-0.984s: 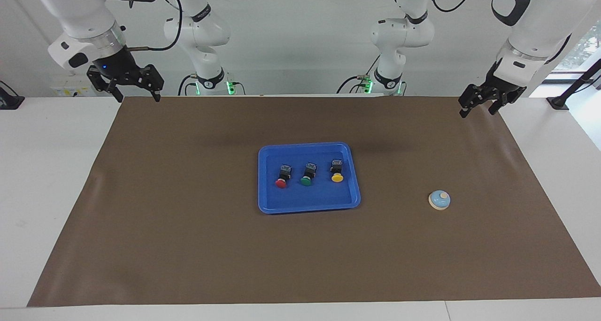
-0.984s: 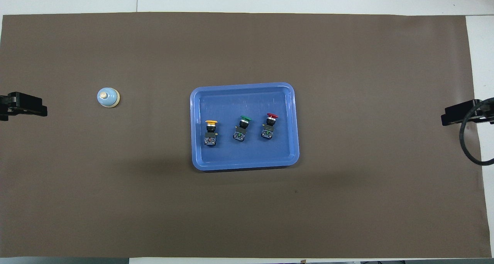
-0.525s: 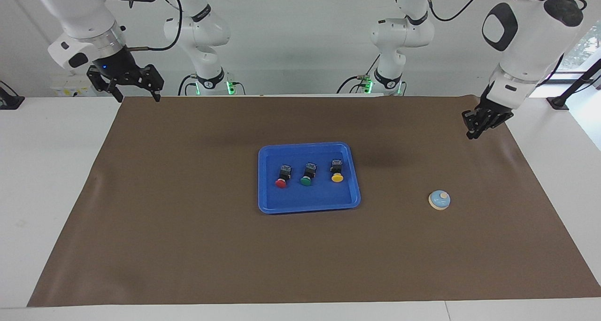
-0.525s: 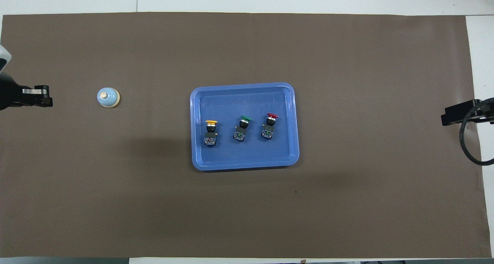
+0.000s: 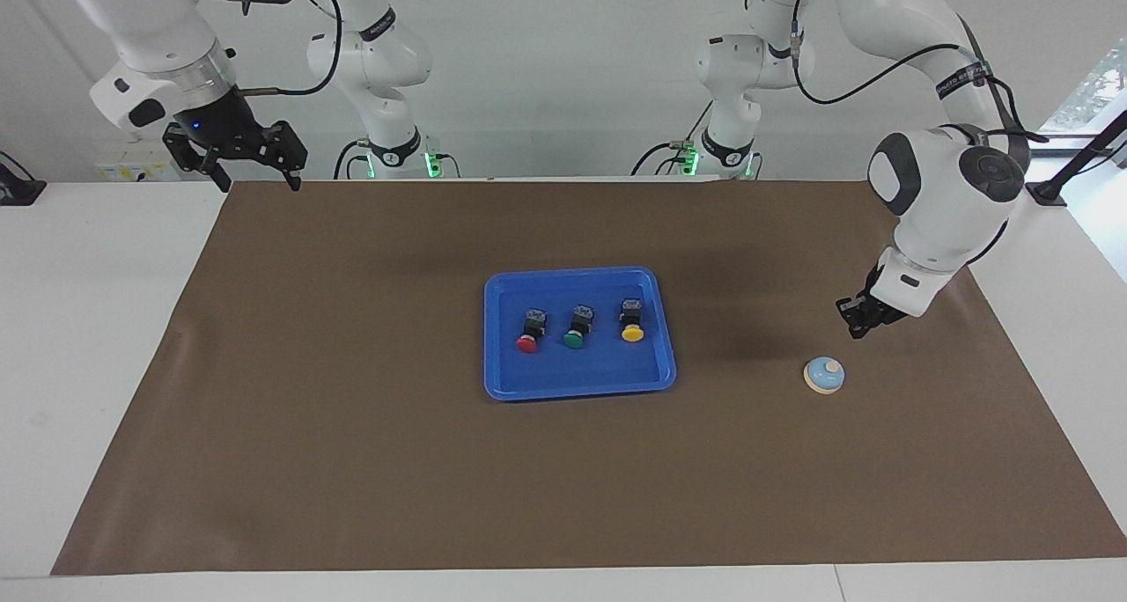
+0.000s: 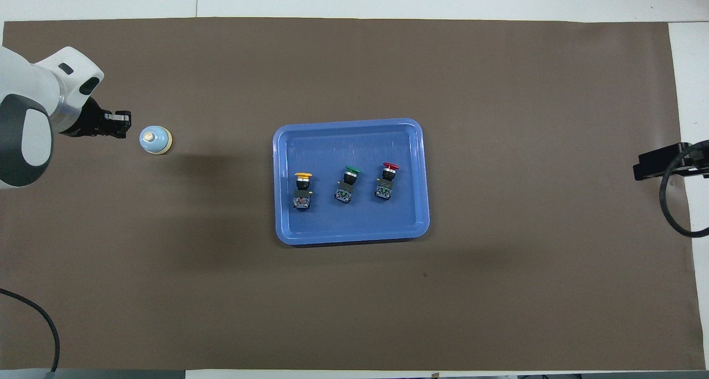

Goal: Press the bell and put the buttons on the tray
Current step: 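Press down on the white dome bell with the left gripper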

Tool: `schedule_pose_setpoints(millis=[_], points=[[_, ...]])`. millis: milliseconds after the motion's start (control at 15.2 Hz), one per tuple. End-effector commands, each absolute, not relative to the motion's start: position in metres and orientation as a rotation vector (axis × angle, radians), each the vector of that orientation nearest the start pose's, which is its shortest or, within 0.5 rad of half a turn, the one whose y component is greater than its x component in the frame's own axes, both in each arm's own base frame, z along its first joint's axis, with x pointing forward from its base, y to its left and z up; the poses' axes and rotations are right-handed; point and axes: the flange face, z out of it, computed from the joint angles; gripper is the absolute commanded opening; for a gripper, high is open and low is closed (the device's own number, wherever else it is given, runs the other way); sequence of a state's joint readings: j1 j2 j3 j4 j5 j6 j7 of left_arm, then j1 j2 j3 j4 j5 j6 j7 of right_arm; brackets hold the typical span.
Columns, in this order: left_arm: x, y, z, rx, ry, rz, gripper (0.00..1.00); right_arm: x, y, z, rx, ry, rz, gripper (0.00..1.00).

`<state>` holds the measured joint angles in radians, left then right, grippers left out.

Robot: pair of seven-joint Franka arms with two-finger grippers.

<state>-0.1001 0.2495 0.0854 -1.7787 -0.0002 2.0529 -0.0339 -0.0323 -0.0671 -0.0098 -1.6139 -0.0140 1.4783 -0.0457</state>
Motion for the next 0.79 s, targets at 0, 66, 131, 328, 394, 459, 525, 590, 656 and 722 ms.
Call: schedule_pose_setpoints(millis=[0, 66, 131, 328, 394, 459, 525, 590, 656, 722], points=[[0.635, -0.012, 0.409, -3.123, -0.027, -0.084, 0.00, 0.518, -0.024, 0.636, -3.128, 0.021, 0.119, 1.00], [0.635, -0.012, 0.404, -3.122, -0.027, -0.100, 0.00, 0.518, -0.024, 0.636, -3.128, 0.021, 0.119, 1.00], [0.634, -0.014, 0.401, -3.122, -0.025, -0.110, 0.00, 0.518, -0.024, 0.636, -3.129, 0.021, 0.117, 1.00], [0.640, -0.015, 0.387, -3.122, -0.029, -0.118, 0.00, 0.518, -0.024, 0.636, -3.128, 0.021, 0.119, 1.00], [0.641, -0.015, 0.384, -3.122, -0.028, -0.118, 0.00, 0.518, -0.024, 0.636, -3.128, 0.021, 0.119, 1.00], [0.642, -0.015, 0.382, -3.122, -0.028, -0.118, 0.00, 0.518, -0.024, 0.636, -3.129, 0.021, 0.117, 1.00], [0.644, -0.015, 0.372, -3.120, -0.028, -0.113, 0.00, 0.518, -0.024, 0.636, -3.128, 0.021, 0.119, 1.00], [0.647, -0.016, 0.368, -3.120, -0.031, -0.118, 0.00, 0.518, -0.024, 0.636, -3.129, 0.023, 0.117, 1.00], [0.649, -0.016, 0.365, -3.120, -0.032, -0.132, 0.00, 0.518, -0.024, 0.636, -3.128, 0.021, 0.119, 1.00], [0.649, -0.016, 0.358, -3.118, -0.030, -0.132, 0.00, 0.518, -0.024, 0.636, -3.128, 0.021, 0.119, 1.00]])
